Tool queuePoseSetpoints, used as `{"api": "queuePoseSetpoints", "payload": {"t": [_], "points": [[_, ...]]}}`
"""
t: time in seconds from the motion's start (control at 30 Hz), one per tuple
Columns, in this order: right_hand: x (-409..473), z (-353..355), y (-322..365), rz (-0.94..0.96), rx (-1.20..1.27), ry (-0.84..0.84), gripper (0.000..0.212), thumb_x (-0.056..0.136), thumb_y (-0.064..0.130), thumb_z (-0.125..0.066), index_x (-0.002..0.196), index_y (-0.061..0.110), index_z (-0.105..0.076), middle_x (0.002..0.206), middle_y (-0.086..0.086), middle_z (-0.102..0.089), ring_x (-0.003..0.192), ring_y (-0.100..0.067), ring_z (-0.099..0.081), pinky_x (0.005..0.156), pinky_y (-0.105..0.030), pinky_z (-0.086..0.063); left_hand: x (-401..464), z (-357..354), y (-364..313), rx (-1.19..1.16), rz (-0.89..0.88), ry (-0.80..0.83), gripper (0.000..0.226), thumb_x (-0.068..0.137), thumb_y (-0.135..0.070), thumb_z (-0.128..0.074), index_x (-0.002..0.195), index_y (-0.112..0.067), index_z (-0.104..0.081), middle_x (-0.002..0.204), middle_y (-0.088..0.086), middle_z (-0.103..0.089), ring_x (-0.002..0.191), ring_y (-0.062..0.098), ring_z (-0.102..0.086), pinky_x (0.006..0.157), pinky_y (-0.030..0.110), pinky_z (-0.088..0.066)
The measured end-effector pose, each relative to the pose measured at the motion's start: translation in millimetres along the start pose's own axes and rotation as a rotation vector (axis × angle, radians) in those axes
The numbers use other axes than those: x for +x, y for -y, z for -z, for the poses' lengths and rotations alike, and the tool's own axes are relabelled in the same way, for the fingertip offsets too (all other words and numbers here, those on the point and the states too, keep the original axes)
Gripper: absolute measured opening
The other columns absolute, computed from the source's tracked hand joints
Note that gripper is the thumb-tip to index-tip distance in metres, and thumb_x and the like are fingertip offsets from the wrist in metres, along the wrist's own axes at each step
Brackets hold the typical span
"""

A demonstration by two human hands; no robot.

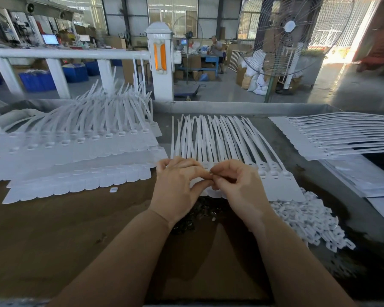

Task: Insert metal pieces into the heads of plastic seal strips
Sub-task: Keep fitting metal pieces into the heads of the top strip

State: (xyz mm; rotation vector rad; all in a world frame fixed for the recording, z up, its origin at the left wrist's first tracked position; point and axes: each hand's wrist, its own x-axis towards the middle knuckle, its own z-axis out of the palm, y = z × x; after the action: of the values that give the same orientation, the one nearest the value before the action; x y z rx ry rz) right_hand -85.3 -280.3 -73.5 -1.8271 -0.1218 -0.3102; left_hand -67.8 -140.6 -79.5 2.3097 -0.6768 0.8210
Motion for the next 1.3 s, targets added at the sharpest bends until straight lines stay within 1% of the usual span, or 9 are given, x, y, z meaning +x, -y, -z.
{"api": "queuePoseSetpoints", "payload": {"t": [0.17, 0.3, 0.4, 0.57, 0.7, 0.83, 0.97, 1.13, 1.3], "points": [[1.0, -0.8, 0.8, 0.024, -0.015, -0.037, 0.014, 0.087, 0.001, -0.057, 0.086, 0.013, -0.065, 0.081, 0.000, -0.069, 0.067, -0.007, -0.066, 0.065, -0.016, -0.053, 0.6, -3.4, 3.9, -0.084, 0.133, 0.057, 0.010, 0.080, -0.031, -0.071, 0.074, -0.033, -0.063, 0.076, -0.024, -0.053, 0.081, 0.001, -0.045, 0.084, 0.030, -0.025], [2.8, 1.8, -4.6, -0.008, -0.277, -0.336, 0.015, 0.089, 0.006, -0.055, 0.091, 0.018, -0.064, 0.087, 0.003, -0.068, 0.084, -0.014, -0.063, 0.085, -0.032, -0.050, 3.4, -2.1, 5.4, -0.231, 0.319, 0.103, 0.024, 0.081, -0.030, -0.069, 0.066, -0.041, -0.054, 0.073, -0.023, -0.058, 0.081, -0.004, -0.048, 0.095, 0.042, -0.037], [2.3, 6.4, -6.8, -0.069, -0.488, -0.508, 0.022, 0.090, 0.009, -0.050, 0.102, 0.022, -0.064, 0.093, 0.005, -0.065, 0.085, -0.014, -0.056, 0.099, -0.034, -0.031, 4.9, 0.1, 6.5, -0.340, 0.423, 0.135, 0.015, 0.081, -0.027, -0.070, 0.069, -0.034, -0.063, 0.076, -0.019, -0.064, 0.084, 0.002, -0.056, 0.089, 0.031, -0.044], [0.6, 6.7, -7.8, -0.151, -0.663, -0.404, 0.033, 0.091, 0.009, -0.045, 0.114, 0.026, -0.059, 0.101, 0.002, -0.065, 0.095, -0.018, -0.057, 0.096, -0.030, -0.026, 5.6, 1.7, 9.8, -0.447, 0.496, 0.076, 0.007, 0.080, -0.016, -0.072, 0.073, -0.018, -0.069, 0.076, -0.006, -0.068, 0.073, 0.003, -0.059, 0.066, 0.007, -0.042], [1.0, 8.7, -7.4, -0.157, -0.681, -0.352, 0.032, 0.088, 0.006, -0.047, 0.109, 0.026, -0.061, 0.099, 0.002, -0.065, 0.096, -0.016, -0.056, 0.096, -0.030, -0.031, 7.8, 4.1, 11.3, -0.575, 0.575, 0.042, 0.013, 0.079, -0.009, -0.072, 0.079, -0.019, -0.064, 0.075, -0.006, -0.071, 0.070, -0.003, -0.062, 0.064, 0.001, -0.040], [0.7, 7.3, -4.6, -0.153, -0.656, -0.334, 0.031, 0.087, 0.005, -0.046, 0.104, 0.025, -0.063, 0.097, 0.002, -0.065, 0.094, -0.018, -0.057, 0.097, -0.035, -0.037, 14.1, 4.9, 14.5, -0.503, 0.574, 0.110, 0.013, 0.081, -0.012, -0.072, 0.083, -0.025, -0.070, 0.085, -0.010, -0.071, 0.085, 0.001, -0.065, 0.081, 0.010, -0.047], [-0.2, 6.7, -1.3, -0.161, -0.527, -0.389, 0.029, 0.088, 0.005, -0.046, 0.099, 0.023, -0.066, 0.094, 0.003, -0.064, 0.087, -0.017, -0.056, 0.097, -0.040, -0.040, 24.1, 6.8, 15.7, -0.417, 0.573, 0.171, 0.010, 0.081, -0.015, -0.072, 0.081, -0.025, -0.070, 0.084, -0.011, -0.071, 0.085, 0.000, -0.065, 0.081, 0.011, -0.045], [2.0, 7.8, 0.8, -0.198, -0.368, -0.412, 0.026, 0.087, 0.003, -0.048, 0.090, 0.022, -0.066, 0.072, 0.013, -0.053, 0.078, -0.017, -0.058, 0.095, -0.043, -0.042, 41.2, 11.0, 12.3, -0.260, 0.561, 0.245, 0.016, 0.078, -0.017, -0.075, 0.072, -0.028, -0.066, 0.089, -0.001, -0.072, 0.088, 0.012, -0.065, 0.081, 0.026, -0.048], [2.8, 8.0, 0.4, -0.200, -0.313, -0.428, 0.028, 0.085, 0.001, -0.046, 0.086, 0.023, -0.064, 0.086, 0.005, -0.058, 0.089, -0.021, -0.059, 0.095, -0.043, -0.042, 57.6, 10.2, 4.5, -0.257, 0.510, 0.330, 0.007, 0.080, -0.016, -0.073, 0.078, -0.022, -0.070, 0.083, -0.004, -0.071, 0.083, 0.013, -0.065, 0.075, 0.023, -0.050]]}}
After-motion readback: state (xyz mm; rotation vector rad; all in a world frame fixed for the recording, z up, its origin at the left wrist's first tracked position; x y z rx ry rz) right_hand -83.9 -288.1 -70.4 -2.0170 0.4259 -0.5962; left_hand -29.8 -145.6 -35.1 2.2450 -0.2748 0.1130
